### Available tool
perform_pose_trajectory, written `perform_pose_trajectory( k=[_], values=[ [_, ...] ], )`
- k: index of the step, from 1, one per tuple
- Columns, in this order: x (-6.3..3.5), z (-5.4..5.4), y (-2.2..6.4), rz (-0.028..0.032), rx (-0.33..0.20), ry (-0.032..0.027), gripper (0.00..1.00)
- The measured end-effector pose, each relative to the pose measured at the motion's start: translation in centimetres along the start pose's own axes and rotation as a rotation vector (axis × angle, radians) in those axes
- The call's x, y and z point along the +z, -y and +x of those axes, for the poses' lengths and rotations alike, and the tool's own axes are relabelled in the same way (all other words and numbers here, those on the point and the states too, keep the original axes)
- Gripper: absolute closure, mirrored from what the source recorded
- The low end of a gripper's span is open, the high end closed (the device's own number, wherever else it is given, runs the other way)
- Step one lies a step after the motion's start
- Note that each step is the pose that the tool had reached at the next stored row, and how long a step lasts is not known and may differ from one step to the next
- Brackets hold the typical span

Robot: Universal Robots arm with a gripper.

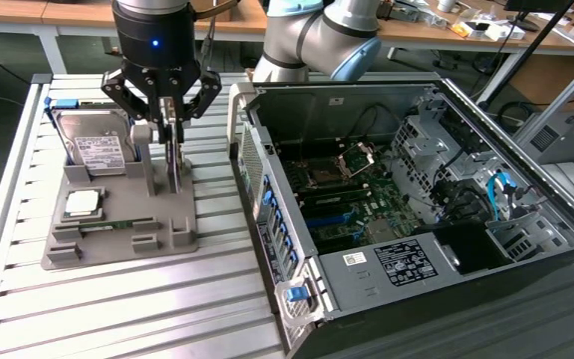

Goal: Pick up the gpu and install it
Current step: 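Pick up the gpu and move the gpu toward the slot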

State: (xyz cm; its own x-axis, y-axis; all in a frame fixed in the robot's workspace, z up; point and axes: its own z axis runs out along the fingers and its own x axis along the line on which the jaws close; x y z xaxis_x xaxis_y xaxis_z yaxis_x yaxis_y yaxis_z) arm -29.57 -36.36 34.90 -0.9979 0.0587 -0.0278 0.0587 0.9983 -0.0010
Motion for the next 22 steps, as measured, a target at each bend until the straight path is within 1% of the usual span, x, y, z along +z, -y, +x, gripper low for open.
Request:
perform_pose_trajectory(
  k=[22],
  values=[
    [-0.96,-0.02,0.0,0.0,0.0,0.0,0.73]
  ],
)
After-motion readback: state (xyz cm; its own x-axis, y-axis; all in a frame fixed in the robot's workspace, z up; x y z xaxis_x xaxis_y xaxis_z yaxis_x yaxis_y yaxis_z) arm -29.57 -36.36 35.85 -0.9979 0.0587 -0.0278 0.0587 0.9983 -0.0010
